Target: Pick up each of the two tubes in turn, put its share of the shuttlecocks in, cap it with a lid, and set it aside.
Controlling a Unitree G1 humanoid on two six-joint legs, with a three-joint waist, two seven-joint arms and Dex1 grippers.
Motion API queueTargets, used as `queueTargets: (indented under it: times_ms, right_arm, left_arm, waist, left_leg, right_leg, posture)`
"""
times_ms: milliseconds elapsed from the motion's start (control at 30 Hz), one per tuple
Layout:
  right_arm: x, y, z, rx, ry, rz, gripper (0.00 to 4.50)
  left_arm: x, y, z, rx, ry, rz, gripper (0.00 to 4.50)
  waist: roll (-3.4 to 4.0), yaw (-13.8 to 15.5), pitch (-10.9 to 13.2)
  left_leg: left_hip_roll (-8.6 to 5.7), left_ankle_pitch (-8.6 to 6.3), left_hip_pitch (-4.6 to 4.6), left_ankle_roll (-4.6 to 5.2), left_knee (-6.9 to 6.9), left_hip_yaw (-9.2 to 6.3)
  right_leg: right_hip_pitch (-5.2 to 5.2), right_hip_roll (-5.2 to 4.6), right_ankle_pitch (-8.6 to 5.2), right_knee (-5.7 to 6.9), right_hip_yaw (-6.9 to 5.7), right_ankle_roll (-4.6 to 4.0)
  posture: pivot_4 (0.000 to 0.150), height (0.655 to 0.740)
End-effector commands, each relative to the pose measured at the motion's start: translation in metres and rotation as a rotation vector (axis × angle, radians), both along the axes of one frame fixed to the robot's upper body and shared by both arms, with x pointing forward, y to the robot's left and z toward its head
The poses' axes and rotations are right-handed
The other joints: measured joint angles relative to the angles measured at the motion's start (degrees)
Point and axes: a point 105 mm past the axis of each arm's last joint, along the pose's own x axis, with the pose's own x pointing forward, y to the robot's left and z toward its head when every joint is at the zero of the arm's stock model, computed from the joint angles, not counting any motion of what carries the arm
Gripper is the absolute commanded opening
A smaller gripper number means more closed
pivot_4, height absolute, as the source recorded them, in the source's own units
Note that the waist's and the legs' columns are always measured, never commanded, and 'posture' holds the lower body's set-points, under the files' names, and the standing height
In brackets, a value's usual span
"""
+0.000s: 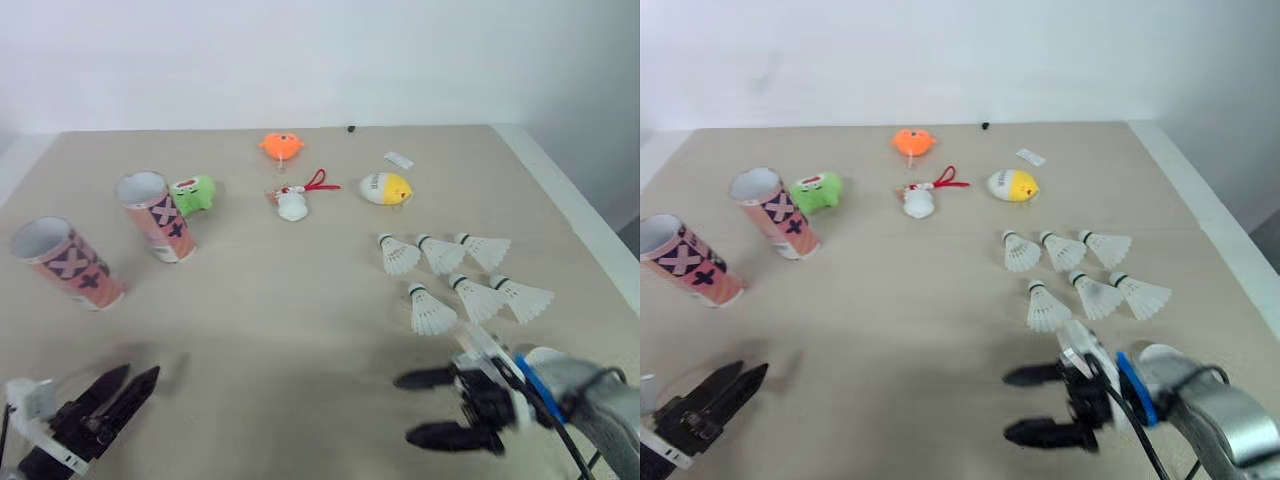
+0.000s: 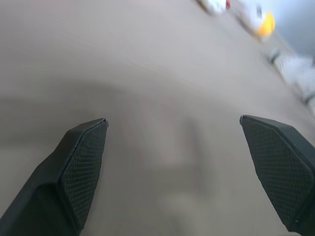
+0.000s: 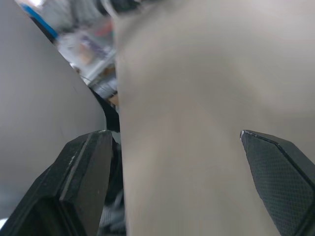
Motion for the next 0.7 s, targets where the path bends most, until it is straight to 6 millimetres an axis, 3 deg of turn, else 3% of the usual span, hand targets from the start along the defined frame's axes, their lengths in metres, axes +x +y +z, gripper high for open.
queueTargets:
  times_ms: [33,167,267,500,700]
  right_arm:
    - [0.023,0.040,0.020,0.060,-0.121,0.091,4.46]
    - [0.032,0.071,0.027,0.074,-0.211,0.148,4.46]
    - [0.054,0.092,0.027,0.065,-0.279,0.091,4.46]
    - [0.112,0.125,0.020,0.016,-0.436,-0.132,4.46]
    - [0.133,0.139,0.029,0.083,-0.503,-0.278,4.46]
  left_arm:
    - [-0.012,0.033,0.024,0.144,-0.134,0.221,4.50]
    - [-0.018,0.050,0.032,0.230,-0.183,0.364,4.50]
    - [-0.015,0.052,0.039,0.267,-0.225,0.405,4.50]
    - [0.019,0.050,0.051,0.347,-0.281,0.402,4.50]
    - [0.048,0.069,0.052,0.379,-0.270,0.480,4.50]
  waist:
    - [-0.30,0.2,0.1]
    - [-0.22,0.2,0.2]
    - [-0.29,0.0,0.3]
    - [-0.31,0.0,0.3]
    - [-0.30,-0.1,0.3]
  left_leg:
    - [0.03,-0.20,-0.12,-0.07,0.12,-0.08]
    - [-0.03,-0.49,-0.44,0.03,0.60,-0.11]
    - [-0.14,-0.69,-0.44,0.09,1.00,-0.07]
    - [-0.10,-0.64,-0.34,0.11,1.45,0.05]
    - [0.01,-0.61,-0.30,0.09,1.75,0.07]
  right_leg:
    - [0.00,0.00,-0.06,0.00,-0.09,-0.14]
    - [-0.05,-0.06,-0.18,0.01,-0.10,0.05]
    - [0.06,-0.23,-0.13,0.02,0.09,0.32]
    - [0.22,-0.14,0.15,0.28,0.08,0.29]
    - [0.13,-0.02,0.16,0.84,0.17,0.23]
  posture:
    - [0.150,0.7323]
    - [0.150,0.7323]
    - [0.150,0.7323]
    - [0.150,0.7323]
    - [0.150,0.7323]
